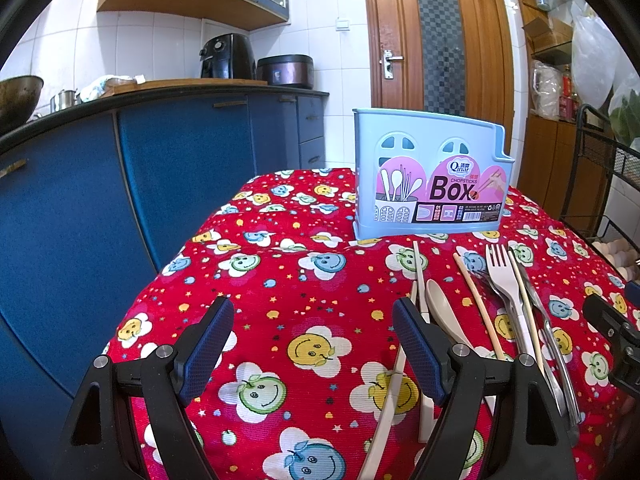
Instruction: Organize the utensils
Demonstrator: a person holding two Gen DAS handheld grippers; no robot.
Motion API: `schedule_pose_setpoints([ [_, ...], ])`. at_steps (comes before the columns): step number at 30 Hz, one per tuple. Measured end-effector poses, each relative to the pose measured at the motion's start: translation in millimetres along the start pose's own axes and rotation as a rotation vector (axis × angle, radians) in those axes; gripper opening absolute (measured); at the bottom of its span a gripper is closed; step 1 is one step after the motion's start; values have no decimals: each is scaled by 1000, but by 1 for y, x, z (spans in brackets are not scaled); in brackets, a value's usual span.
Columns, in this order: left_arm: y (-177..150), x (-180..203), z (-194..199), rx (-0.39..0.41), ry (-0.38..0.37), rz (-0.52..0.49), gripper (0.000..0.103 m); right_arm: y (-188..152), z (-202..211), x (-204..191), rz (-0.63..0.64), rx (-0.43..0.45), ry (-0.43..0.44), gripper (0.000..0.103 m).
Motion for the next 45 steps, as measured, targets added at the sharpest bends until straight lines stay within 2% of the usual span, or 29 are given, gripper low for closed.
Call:
schedule_pose_setpoints([
  [23,-1,3,-4,-4,4,-3,82,1,-1,1,1,-15,14,103],
  [29,-2,6,-10,-33,1,-20,82,-1,0,1,1,-15,10,103],
  [33,0,8,-16,-81,-11,-34,82,1,-6,-2,22,-44,34,103],
  [40,3,13,-33,-220,-57,-70,82,4,-18,-8,67,-153,65,103],
  [45,2,18,-41,-276,-72,-109,82,10,-24,-13,99,-198,82,103],
])
Point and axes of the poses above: each gripper's, at about its wrist camera, not at the fingertips, and z roughly against the way its jaws point, x to its right, y to its top, the point moved 2 cm from there along -z, roughly the way its jaws point, and after that the axes turned 7 degrees about z, right-handed, at the moved point
